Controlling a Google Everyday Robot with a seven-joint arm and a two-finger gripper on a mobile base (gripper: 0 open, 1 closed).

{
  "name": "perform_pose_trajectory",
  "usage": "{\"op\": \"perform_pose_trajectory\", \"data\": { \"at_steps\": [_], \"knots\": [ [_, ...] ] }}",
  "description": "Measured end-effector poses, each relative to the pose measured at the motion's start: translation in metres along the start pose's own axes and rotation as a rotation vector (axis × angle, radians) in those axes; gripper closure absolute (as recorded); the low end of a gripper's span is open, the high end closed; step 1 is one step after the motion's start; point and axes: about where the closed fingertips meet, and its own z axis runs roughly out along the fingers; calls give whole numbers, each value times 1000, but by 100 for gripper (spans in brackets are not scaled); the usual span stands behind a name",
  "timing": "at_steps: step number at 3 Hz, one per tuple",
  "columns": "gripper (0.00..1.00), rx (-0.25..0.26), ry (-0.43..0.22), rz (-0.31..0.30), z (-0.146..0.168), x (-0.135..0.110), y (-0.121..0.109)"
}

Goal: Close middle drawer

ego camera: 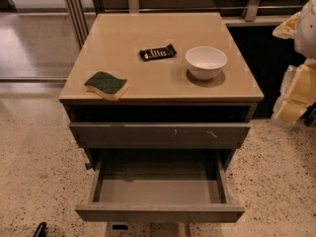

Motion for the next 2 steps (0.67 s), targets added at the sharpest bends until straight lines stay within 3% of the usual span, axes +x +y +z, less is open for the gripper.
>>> {"op": "perform_pose_trajectory", "data": {
  "at_steps": [2],
  "knots": [
    [0,17,-36,19,6,6,5]
  ]
}}
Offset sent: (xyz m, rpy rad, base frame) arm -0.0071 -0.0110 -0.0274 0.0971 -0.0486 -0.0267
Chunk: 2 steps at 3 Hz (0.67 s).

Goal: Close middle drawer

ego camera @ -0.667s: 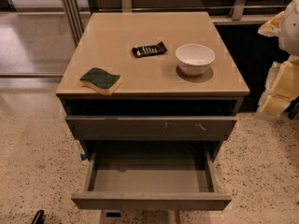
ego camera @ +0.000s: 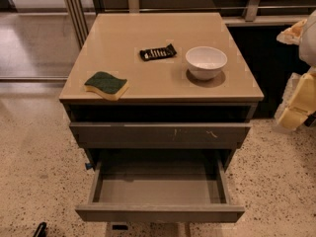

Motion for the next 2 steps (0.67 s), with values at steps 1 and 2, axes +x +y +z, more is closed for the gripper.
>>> {"op": "perform_pose_trajectory", "data": {
  "at_steps": [1,2],
  "knots": [
    [0,13,-95,82,17,10,30],
    [0,-33,-222,228,71,17,67]
  ]
}}
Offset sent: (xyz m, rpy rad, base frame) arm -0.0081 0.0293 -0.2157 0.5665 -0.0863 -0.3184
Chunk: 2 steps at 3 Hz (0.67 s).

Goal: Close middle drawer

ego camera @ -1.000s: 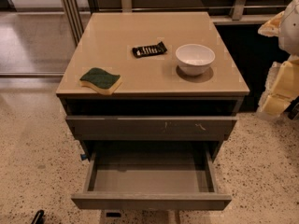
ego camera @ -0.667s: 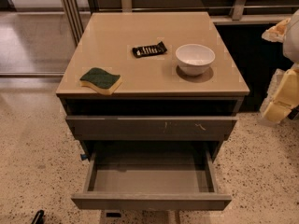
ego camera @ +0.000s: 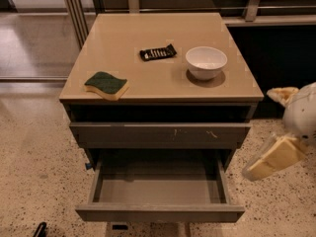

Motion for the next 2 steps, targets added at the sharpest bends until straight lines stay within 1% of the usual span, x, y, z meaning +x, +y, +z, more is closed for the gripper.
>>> {"op": "perform_pose_trajectory", "data": {
  "at_steps": [1,2],
  "knots": [
    [0,-58,-77,130,78,23,13],
    [19,-3,-97,141,83,23,-2]
  ]
}}
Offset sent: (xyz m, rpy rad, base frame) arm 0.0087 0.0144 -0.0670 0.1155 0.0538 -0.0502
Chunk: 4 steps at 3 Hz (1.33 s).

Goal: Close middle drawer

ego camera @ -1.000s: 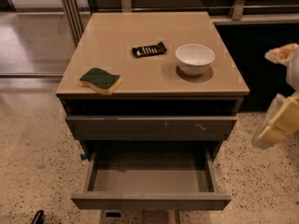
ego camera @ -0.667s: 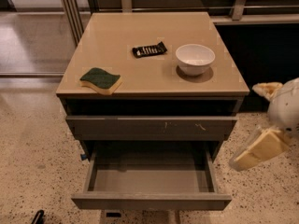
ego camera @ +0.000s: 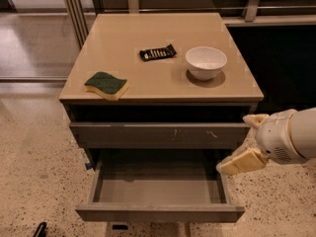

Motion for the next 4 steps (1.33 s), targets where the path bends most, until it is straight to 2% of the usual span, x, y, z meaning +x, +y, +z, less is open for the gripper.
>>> {"op": "perform_pose_trajectory", "data": {
  "at_steps": [3,4],
  "knots": [
    [89,0,0,0,0,0,0],
    [100,36,10,-10,9,7,7]
  ]
}}
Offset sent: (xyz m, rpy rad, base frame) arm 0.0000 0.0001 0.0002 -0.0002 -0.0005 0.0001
